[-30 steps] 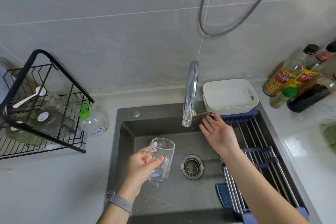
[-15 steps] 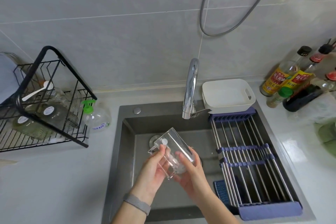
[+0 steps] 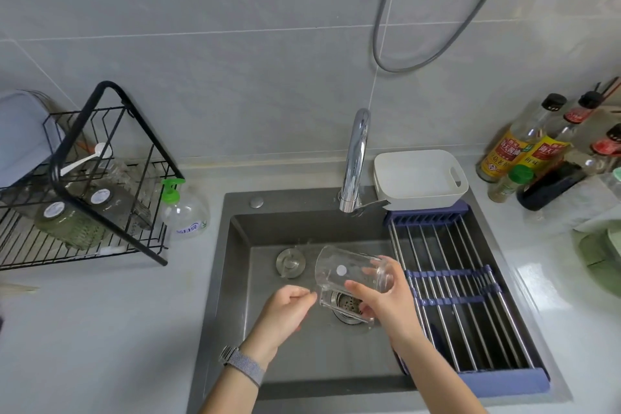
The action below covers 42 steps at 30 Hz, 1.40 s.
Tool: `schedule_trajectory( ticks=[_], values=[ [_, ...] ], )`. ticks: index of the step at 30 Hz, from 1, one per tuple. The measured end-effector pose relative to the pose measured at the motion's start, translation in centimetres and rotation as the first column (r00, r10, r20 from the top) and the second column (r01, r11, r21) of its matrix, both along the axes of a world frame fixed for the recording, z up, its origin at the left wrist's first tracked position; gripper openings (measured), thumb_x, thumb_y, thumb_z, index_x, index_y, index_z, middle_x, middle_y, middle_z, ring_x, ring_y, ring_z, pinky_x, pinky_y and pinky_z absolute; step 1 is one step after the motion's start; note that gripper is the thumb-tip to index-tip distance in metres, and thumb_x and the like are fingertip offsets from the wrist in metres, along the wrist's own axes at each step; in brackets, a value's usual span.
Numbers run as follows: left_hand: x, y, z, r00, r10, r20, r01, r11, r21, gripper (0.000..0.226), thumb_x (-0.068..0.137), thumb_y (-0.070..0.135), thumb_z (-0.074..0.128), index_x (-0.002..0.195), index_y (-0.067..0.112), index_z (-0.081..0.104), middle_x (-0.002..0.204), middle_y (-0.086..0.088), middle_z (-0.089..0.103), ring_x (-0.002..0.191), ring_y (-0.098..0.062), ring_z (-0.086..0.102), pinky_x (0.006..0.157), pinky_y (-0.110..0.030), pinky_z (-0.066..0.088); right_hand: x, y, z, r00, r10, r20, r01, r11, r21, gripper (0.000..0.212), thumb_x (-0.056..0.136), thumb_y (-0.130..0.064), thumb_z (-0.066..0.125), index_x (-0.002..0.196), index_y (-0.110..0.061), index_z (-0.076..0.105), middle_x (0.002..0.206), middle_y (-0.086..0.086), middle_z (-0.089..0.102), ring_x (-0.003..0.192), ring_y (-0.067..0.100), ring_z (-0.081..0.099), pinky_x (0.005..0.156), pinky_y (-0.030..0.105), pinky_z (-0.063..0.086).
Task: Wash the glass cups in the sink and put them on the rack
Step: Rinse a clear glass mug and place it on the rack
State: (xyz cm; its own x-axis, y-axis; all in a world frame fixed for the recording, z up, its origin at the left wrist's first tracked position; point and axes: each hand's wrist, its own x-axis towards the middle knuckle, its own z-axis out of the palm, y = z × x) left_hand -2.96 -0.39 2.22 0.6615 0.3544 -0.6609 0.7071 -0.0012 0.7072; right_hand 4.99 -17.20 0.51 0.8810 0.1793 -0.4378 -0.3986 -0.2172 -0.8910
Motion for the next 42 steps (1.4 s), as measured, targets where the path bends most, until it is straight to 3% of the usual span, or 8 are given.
schedule_trajectory(
  ticks=[7, 16, 21, 23, 29, 32, 36, 42],
  values=[
    [-0.8, 0.5, -0.1, 0.999, 0.014, 0.034, -0.013, 1.0, -0.009, 0.008, 0.094, 0.019, 0.056, 0.094, 0.017, 0.063, 0.095, 0.0, 0.066, 0.084, -0.01, 0.065, 0.068, -0.021, 0.047, 1.9, -0.1, 1.4, 0.902, 0.35, 0.254, -0.233, 0.889, -0.395, 0.068, 0.052, -0.041, 0.088, 0.106, -0.042, 0.047, 0.099, -0.015, 0.059, 0.088, 0.005, 0.057, 0.076, 0.027, 0.05],
    [-1.3, 1.0, -0.2, 0.998, 0.059, 0.033, -0.058, 0.998, -0.033, 0.013, 0.096, 0.013, 0.05, 0.09, 0.015, 0.061, 0.095, 0.002, 0.068, 0.08, -0.008, 0.066, 0.069, -0.022, 0.048, 2.6, 0.4, 2.5, 0.566, 0.809, 0.161, -0.325, 0.398, -0.858, 0.072, 0.061, -0.041, 0.073, 0.122, -0.041, 0.035, 0.11, -0.01, 0.048, 0.077, 0.022, 0.065, 0.064, 0.034, 0.056],
    [-1.4, 1.5, -0.6, 0.995, 0.088, 0.043, -0.086, 0.995, -0.044, 0.014, 0.095, 0.013, 0.05, 0.086, 0.016, 0.061, 0.094, 0.002, 0.069, 0.08, -0.01, 0.067, 0.069, -0.022, 0.049, 2.0, 0.3, 1.8, 0.715, 0.635, 0.292, -0.309, 0.662, -0.682, 0.071, 0.058, -0.043, 0.081, 0.117, -0.04, 0.041, 0.103, -0.013, 0.049, 0.08, 0.012, 0.06, 0.067, 0.031, 0.054],
    [-1.5, 1.6, -0.5, 0.994, 0.096, 0.043, -0.094, 0.994, -0.051, 0.015, 0.094, 0.013, 0.05, 0.085, 0.017, 0.061, 0.093, 0.003, 0.069, 0.08, -0.01, 0.067, 0.071, -0.024, 0.049, 2.1, 0.2, 1.7, 0.674, 0.693, 0.257, -0.324, 0.59, -0.74, 0.071, 0.058, -0.043, 0.079, 0.117, -0.041, 0.04, 0.105, -0.013, 0.049, 0.08, 0.013, 0.061, 0.067, 0.031, 0.054],
    [-1.8, 2.1, -0.8, 0.993, 0.108, 0.044, -0.105, 0.992, -0.063, 0.016, 0.094, 0.013, 0.051, 0.081, 0.017, 0.062, 0.092, 0.002, 0.07, 0.079, -0.011, 0.067, 0.072, -0.025, 0.049, 2.4, -0.1, 1.6, 0.681, 0.701, 0.21, -0.313, 0.538, -0.782, 0.07, 0.058, -0.041, 0.079, 0.118, -0.04, 0.041, 0.103, -0.014, 0.047, 0.074, 0.011, 0.061, 0.061, 0.027, 0.052],
    [-1.7, 2.1, -0.9, 0.995, 0.096, 0.04, -0.093, 0.994, -0.064, 0.016, 0.094, 0.013, 0.051, 0.082, 0.017, 0.061, 0.093, 0.001, 0.07, 0.078, -0.01, 0.067, 0.071, -0.024, 0.049, 2.4, -0.1, 1.7, 0.721, 0.652, 0.233, -0.308, 0.603, -0.736, 0.072, 0.058, -0.04, 0.081, 0.118, -0.04, 0.041, 0.102, -0.015, 0.047, 0.073, 0.01, 0.06, 0.058, 0.025, 0.052],
    [-1.6, 1.7, -0.6, 0.997, 0.063, 0.04, -0.061, 0.996, -0.066, 0.014, 0.094, 0.014, 0.05, 0.085, 0.017, 0.061, 0.091, 0.003, 0.069, 0.078, -0.008, 0.067, 0.071, -0.023, 0.049, 2.3, 0.2, 1.9, 0.68, 0.71, 0.183, -0.333, 0.521, -0.786, 0.069, 0.057, -0.04, 0.076, 0.117, -0.043, 0.041, 0.101, -0.016, 0.048, 0.073, 0.012, 0.061, 0.06, 0.03, 0.055],
    [-2.0, 1.6, 0.2, 0.996, 0.061, 0.069, -0.058, 0.997, -0.05, 0.013, 0.093, 0.013, 0.051, 0.086, 0.019, 0.061, 0.093, 0.003, 0.07, 0.08, -0.009, 0.067, 0.072, -0.023, 0.048, 1.3, 0.0, 2.9, 0.886, 0.403, 0.227, -0.287, 0.864, -0.414, 0.067, 0.053, -0.036, 0.089, 0.106, -0.042, 0.049, 0.102, -0.013, 0.059, 0.084, 0.005, 0.06, 0.069, 0.022, 0.048]
  ],
)
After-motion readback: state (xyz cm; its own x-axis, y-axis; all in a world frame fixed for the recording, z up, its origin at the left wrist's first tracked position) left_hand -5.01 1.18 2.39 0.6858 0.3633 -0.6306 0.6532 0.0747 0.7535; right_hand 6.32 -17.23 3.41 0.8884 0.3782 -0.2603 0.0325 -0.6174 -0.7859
